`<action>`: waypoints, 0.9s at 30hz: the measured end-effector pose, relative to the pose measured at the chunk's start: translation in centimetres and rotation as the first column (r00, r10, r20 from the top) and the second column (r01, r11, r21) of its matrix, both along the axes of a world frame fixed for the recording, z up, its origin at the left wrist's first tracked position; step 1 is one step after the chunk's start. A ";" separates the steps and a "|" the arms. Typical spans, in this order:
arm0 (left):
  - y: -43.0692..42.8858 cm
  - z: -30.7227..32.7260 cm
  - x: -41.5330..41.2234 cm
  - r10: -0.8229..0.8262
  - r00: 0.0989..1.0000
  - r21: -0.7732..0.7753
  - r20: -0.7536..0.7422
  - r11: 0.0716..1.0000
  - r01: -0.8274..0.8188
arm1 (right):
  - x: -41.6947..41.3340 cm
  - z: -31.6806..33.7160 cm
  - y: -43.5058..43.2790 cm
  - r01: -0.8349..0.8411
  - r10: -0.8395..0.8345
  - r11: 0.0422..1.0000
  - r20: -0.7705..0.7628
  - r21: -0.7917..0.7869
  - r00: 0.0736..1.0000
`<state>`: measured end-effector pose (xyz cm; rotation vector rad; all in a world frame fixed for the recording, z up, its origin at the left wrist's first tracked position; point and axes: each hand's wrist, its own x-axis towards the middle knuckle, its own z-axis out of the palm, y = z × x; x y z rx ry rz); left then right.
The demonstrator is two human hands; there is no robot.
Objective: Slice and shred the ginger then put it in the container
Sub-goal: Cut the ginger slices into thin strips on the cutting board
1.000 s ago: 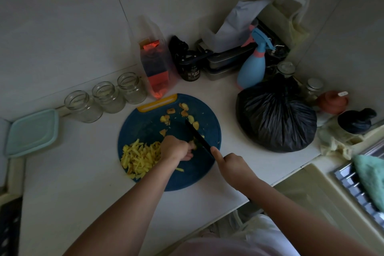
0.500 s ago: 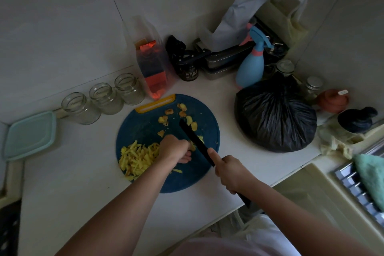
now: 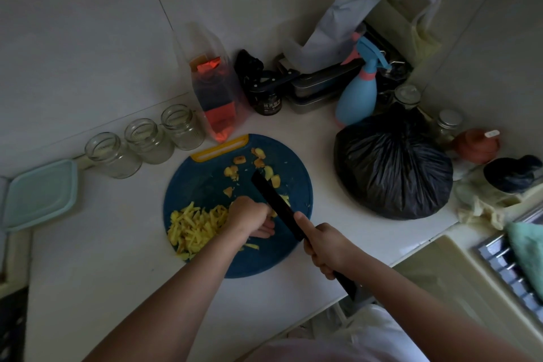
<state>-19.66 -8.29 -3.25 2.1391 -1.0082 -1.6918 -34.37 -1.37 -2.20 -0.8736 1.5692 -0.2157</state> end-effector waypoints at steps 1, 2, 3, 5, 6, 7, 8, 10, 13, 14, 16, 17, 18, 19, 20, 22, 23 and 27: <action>-0.1 -0.1 0.1 -0.030 0.999 0.020 0.013 0.999 0.030 | -0.1 0.0 -0.1 -0.008 0.008 1.000 -0.007 0.004 1.000; -0.3 -0.3 0.2 -0.060 0.998 0.026 0.033 0.998 0.059 | -0.1 0.1 -0.2 -0.017 0.017 1.000 -0.019 0.004 1.000; -0.5 -0.4 0.2 -0.086 0.995 0.018 0.055 0.996 0.085 | -0.1 0.1 -0.3 -0.029 0.029 1.000 -0.034 -0.002 0.999; -0.7 -0.6 0.3 -0.116 0.989 0.012 0.090 0.993 0.115 | 0.1 0.2 -0.4 -0.055 0.053 0.998 -0.065 -0.023 0.996; -0.8 -0.7 0.4 -0.122 0.987 0.014 0.103 0.993 0.121 | 0.2 0.2 -0.4 -0.063 0.061 0.998 -0.073 -0.029 0.995; -0.9 -0.7 0.4 -0.127 0.985 0.013 0.116 0.992 0.126 | 0.3 0.2 -0.4 -0.069 0.066 0.997 -0.077 -0.032 0.995; -1.0 -0.9 0.3 -0.129 0.983 0.013 0.129 0.992 0.128 | 0.3 0.2 -0.3 -0.071 0.069 0.997 -0.078 -0.029 0.995; -1.3 -1.1 0.2 -0.133 0.981 0.019 0.144 0.991 0.131 | 0.3 0.3 -0.4 -0.069 0.068 0.998 -0.074 -0.013 0.995; -1.5 -1.3 0.2 -0.155 0.971 0.031 0.180 0.988 0.152 | 0.4 0.3 -0.7 -0.072 0.072 0.997 -0.068 0.009 0.995; -1.4 -1.3 0.2 -0.162 0.969 0.023 0.186 0.987 0.161 | 0.4 0.3 -0.7 -0.077 0.078 0.997 -0.068 0.015 0.995; -1.5 -1.2 0.3 -0.175 0.967 0.001 0.186 0.984 0.178 | 0.6 0.4 -0.8 -0.084 0.085 0.996 -0.069 0.019 0.994; -1.4 -1.2 0.3 -0.181 0.966 -0.006 0.184 0.983 0.186 | 0.7 0.4 -0.8 -0.087 0.088 0.996 -0.070 0.021 0.994; -1.4 -1.3 0.4 -0.190 0.965 -0.014 0.182 0.980 0.196 | 0.8 0.4 -0.8 -0.092 0.093 0.995 -0.070 0.024 0.993; -1.4 -1.4 0.5 -0.204 0.962 -0.023 0.182 0.977 0.211 | 0.9 0.3 -0.9 -0.097 0.098 0.995 -0.069 0.028 0.993; -1.3 -1.5 0.7 -0.221 0.957 -0.031 0.187 0.973 0.230 | 1.0 0.3 -0.9 -0.095 0.097 0.995 -0.066 0.035 0.993; -1.3 -1.9 0.9 -0.251 0.946 -0.037 0.204 0.964 0.264 | 1.0 0.3 -1.1 -0.084 0.087 0.995 -0.056 0.056 0.995; -1.3 -2.1 1.0 -0.259 0.944 -0.037 0.204 0.962 0.272 | 1.0 0.3 -1.2 -0.083 0.086 0.994 -0.054 0.065 0.995; -1.4 -2.2 1.0 -0.260 0.949 -0.036 0.179 0.962 0.271 | 1.1 0.0 -1.2 -0.104 0.109 0.993 -0.072 0.060 0.991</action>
